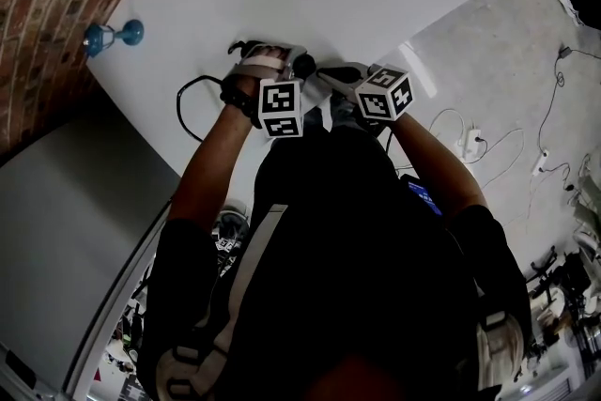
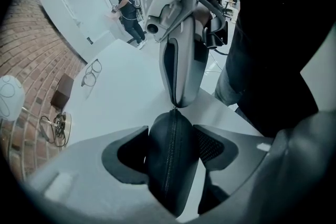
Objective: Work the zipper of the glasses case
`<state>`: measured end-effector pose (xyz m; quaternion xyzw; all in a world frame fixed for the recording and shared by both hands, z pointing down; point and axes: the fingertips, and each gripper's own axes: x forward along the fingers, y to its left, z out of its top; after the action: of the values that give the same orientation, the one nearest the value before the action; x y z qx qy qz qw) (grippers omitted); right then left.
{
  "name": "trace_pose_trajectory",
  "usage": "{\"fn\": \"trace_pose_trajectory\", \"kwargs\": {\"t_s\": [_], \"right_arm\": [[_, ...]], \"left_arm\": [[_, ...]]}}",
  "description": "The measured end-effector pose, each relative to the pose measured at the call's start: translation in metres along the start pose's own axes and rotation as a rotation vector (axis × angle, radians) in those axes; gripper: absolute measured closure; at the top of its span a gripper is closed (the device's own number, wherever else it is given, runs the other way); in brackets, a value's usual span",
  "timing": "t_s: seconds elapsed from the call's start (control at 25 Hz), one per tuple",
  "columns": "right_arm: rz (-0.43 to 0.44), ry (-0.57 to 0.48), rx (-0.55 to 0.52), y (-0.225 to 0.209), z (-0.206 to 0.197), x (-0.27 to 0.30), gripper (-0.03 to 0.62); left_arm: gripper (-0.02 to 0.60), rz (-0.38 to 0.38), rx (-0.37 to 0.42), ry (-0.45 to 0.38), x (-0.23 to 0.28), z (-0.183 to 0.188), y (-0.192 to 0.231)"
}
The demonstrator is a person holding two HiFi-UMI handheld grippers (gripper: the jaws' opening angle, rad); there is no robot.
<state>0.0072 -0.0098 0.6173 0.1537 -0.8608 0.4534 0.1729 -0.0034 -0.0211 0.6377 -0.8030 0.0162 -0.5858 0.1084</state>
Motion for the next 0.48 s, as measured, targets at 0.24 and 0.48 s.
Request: {"fn": "trace_pose_trajectory", "kwargs": {"t_s": [0.24,0.48], "right_arm": [[0.009,0.01,-0.031,0.004,0.004,-0.001,0.588],[0.048,0.022,-0.082,0.013,0.015,-0.007,0.589]], "left_arm": [[0.305,0.021,-0.026,-0.054,-0.006,0.004,0.001],[0.308,0.071,0.005,-0.115,-0.022,0.01,0.009]]}}
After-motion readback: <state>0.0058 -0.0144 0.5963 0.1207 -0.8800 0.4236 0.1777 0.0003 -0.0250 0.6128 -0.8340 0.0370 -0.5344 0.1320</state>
